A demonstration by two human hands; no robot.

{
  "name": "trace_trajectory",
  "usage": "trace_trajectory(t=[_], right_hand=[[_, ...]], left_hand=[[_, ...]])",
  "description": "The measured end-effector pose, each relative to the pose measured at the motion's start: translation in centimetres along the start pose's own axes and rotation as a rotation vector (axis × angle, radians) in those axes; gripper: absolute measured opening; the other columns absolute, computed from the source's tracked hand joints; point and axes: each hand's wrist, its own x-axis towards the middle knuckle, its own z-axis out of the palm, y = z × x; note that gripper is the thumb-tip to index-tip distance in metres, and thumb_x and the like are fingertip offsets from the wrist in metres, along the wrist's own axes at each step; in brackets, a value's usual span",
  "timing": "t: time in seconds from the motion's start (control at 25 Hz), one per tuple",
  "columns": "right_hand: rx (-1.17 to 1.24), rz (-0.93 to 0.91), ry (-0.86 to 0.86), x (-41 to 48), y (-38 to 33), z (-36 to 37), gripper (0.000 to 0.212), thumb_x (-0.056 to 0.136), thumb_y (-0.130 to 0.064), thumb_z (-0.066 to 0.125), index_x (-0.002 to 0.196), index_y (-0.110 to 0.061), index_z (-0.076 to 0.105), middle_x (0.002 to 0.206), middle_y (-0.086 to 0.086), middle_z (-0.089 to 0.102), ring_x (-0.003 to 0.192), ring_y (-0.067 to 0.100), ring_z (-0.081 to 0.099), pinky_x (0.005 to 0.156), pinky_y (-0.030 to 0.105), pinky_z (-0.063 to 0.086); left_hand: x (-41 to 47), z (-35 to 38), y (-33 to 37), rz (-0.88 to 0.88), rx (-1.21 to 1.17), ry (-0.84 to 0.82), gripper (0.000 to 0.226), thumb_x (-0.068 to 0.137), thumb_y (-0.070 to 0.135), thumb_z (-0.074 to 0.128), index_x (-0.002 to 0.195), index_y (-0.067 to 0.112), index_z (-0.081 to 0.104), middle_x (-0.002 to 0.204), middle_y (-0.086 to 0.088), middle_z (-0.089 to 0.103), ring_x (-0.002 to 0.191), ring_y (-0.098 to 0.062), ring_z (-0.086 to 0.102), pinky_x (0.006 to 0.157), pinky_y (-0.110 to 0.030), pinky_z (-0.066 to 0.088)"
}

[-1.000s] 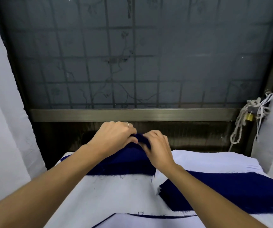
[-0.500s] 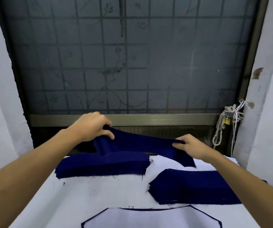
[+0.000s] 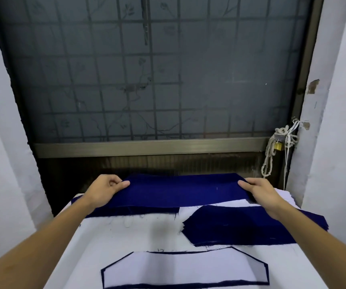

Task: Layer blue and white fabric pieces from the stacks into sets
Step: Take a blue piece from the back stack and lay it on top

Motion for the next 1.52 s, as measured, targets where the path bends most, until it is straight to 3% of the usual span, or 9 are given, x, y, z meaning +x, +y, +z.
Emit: trace_trajectory(t=[0.16, 0.4, 0.56, 0.72, 0.88, 1.08, 1.32, 1.44, 1.52], right_hand=[[-0.029, 0.078, 0.023, -2.1, 3.3, 1.2, 0.028, 0.105, -0.030, 0.053, 0.096, -0.014, 0.074, 0.079, 0.002, 0.075, 0.066, 0.014, 0.066, 0.055, 0.025, 0.047], [-0.021, 0.037, 0.041, -6.2, 9.3, 2.0, 0.043, 0.097, -0.037, 0.063, 0.065, -0.008, 0.066, 0.064, 0.006, 0.064, 0.053, 0.013, 0.057, 0.052, 0.024, 0.042], [-0.098, 0.022, 0.064, -8.0, 12.0, 2.5, 0.042, 0.098, -0.034, 0.065, 0.065, -0.007, 0.067, 0.072, 0.010, 0.071, 0.071, 0.028, 0.068, 0.068, 0.034, 0.051], [-0.193, 0.023, 0.139, -9.3, 13.8, 3.4, 0.037, 0.095, -0.031, 0.070, 0.060, -0.019, 0.067, 0.070, -0.003, 0.073, 0.067, 0.009, 0.070, 0.064, 0.029, 0.050], [-0.390, -0.021, 0.215, -9.8, 15.0, 4.1, 0.033, 0.092, -0.034, 0.072, 0.064, -0.020, 0.063, 0.068, -0.010, 0.070, 0.068, 0.006, 0.066, 0.065, 0.034, 0.051], [-0.543, -0.084, 0.262, -9.4, 16.0, 4.3, 0.027, 0.091, -0.031, 0.074, 0.067, -0.029, 0.060, 0.071, -0.015, 0.066, 0.081, 0.007, 0.060, 0.060, 0.027, 0.044], [-0.710, -0.129, 0.308, -9.4, 16.3, 4.7, 0.012, 0.092, -0.027, 0.073, 0.084, -0.026, 0.064, 0.091, -0.013, 0.054, 0.091, 0.013, 0.051, 0.075, 0.027, 0.045], [-0.915, -0.177, 0.327, -9.3, 16.6, 4.9, 0.015, 0.093, -0.038, 0.069, 0.100, -0.024, 0.068, 0.096, -0.008, 0.060, 0.092, 0.018, 0.054, 0.077, 0.033, 0.045], [-0.996, -0.157, 0.300, -9.4, 16.5, 5.0, 0.024, 0.095, -0.050, 0.062, 0.105, -0.028, 0.066, 0.097, -0.010, 0.065, 0.095, 0.018, 0.056, 0.078, 0.032, 0.043]], left_hand=[[-3.4, 3.6, -2.7, -0.080, -0.119, 0.140, 0.024, 0.106, 0.030, 0.051, 0.099, 0.017, 0.069, 0.096, -0.002, 0.073, 0.087, -0.019, 0.071, 0.071, -0.030, 0.055], [-8.3, 6.2, -7.0, -0.185, -0.081, 0.172, 0.030, 0.097, 0.033, 0.068, 0.082, 0.007, 0.068, 0.069, -0.007, 0.072, 0.042, -0.016, 0.054, 0.040, -0.028, 0.042], [-10.6, 7.7, -9.0, -0.179, 0.084, 0.179, 0.026, 0.093, 0.042, 0.071, 0.078, 0.021, 0.069, 0.076, 0.005, 0.074, 0.072, -0.012, 0.068, 0.060, -0.030, 0.053], [-12.7, 9.5, -11.1, -0.271, 0.232, 0.211, 0.027, 0.093, 0.053, 0.066, 0.076, 0.032, 0.064, 0.079, 0.014, 0.070, 0.073, -0.006, 0.064, 0.059, -0.030, 0.047], [-13.8, 11.0, -12.6, -0.242, 0.297, 0.288, 0.028, 0.094, 0.051, 0.065, 0.072, 0.034, 0.059, 0.072, 0.018, 0.069, 0.064, -0.005, 0.062, 0.054, -0.028, 0.046], [-13.9, 11.2, -12.7, -0.197, 0.324, 0.308, 0.028, 0.092, 0.044, 0.070, 0.070, 0.033, 0.057, 0.067, 0.018, 0.066, 0.062, -0.003, 0.061, 0.050, -0.025, 0.041], [-14.0, 11.6, -12.8, -0.073, 0.506, 0.327, 0.019, 0.094, 0.033, 0.065, 0.078, 0.032, 0.056, 0.083, 0.017, 0.054, 0.082, -0.010, 0.052, 0.052, -0.029, 0.044], [-13.8, 11.9, -13.1, 0.016, 0.529, 0.314, 0.014, 0.094, 0.035, 0.068, 0.091, 0.023, 0.063, 0.085, 0.012, 0.059, 0.080, -0.016, 0.053, 0.063, -0.035, 0.048], [-13.7, 11.8, -13.2, 0.034, 0.523, 0.296, 0.022, 0.093, 0.040, 0.068, 0.081, 0.024, 0.058, 0.076, 0.013, 0.058, 0.070, -0.015, 0.051, 0.064, -0.036, 0.046]])
